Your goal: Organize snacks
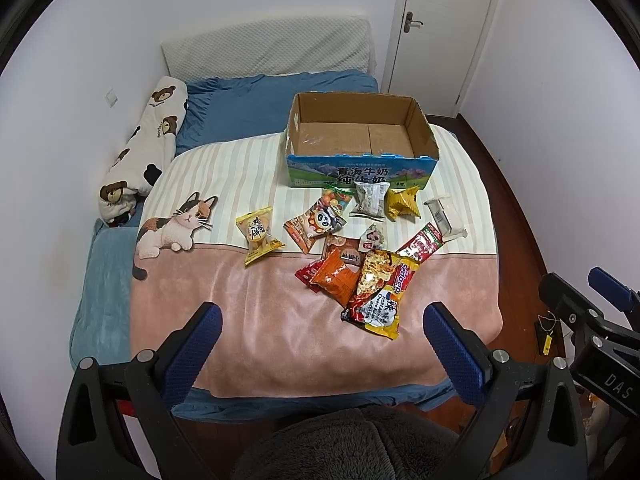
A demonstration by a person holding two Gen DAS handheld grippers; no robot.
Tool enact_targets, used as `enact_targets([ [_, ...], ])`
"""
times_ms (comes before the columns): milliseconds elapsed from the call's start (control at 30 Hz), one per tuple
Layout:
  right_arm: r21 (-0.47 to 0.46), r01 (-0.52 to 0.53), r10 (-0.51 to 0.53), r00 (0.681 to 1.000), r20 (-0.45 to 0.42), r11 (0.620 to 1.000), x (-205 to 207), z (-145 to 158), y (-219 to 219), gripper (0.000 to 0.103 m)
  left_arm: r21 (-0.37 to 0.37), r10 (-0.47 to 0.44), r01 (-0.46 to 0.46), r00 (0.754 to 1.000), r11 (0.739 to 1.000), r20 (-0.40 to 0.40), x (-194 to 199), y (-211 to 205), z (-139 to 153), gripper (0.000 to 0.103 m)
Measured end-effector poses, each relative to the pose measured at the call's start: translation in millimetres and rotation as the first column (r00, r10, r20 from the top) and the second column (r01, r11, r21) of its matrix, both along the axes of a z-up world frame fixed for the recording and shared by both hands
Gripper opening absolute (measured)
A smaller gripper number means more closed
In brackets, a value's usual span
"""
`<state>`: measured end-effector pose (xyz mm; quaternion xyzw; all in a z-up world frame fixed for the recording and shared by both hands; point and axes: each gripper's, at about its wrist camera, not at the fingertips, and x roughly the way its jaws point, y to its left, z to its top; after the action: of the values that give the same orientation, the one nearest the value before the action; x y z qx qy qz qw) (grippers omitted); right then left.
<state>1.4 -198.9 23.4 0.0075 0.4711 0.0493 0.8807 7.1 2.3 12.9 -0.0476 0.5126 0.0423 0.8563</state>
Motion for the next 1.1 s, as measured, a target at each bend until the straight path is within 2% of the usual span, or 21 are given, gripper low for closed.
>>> enact_targets([
  [533, -0.001, 0.000, 0.000, 1.000, 0.003, 1.000, 0, 1, 1, 0.097, 0.001, -0.003, 0.003, 1.000, 1.000, 0.000, 3, -2, 3, 0.103],
  [733, 0.036, 0.022, -0.021, 0.999, -0.028, 0.999, 12, -10, -3, 0.097, 0.008, 0.028, -0.028, 1.000, 1.000, 0.001, 11, 2, 0, 0.103],
  [867, 0.083, 0.048, -0.039, 0.993, -0.110, 0.995, 35, -49, -9, 0.097, 0.027, 0.096, -0.096, 0.995, 0.995, -0.008, 31, 14, -23, 0.103],
  [1000, 0.160, 0.093, -0.050, 0.966, -0.253, 0.983, 71, -124, -11, 0.097, 0.078, 0.144, -0.139, 0.988, 0.987, -0.058, 56, 28, -71, 0.103],
  [1100, 0.182, 0.143, -0.074, 0.938, -0.340, 0.973, 95, -190, -7, 0.097, 0.097, 0.165, -0.152, 0.976, 0.984, -0.140, 73, 40, -116, 0.103],
])
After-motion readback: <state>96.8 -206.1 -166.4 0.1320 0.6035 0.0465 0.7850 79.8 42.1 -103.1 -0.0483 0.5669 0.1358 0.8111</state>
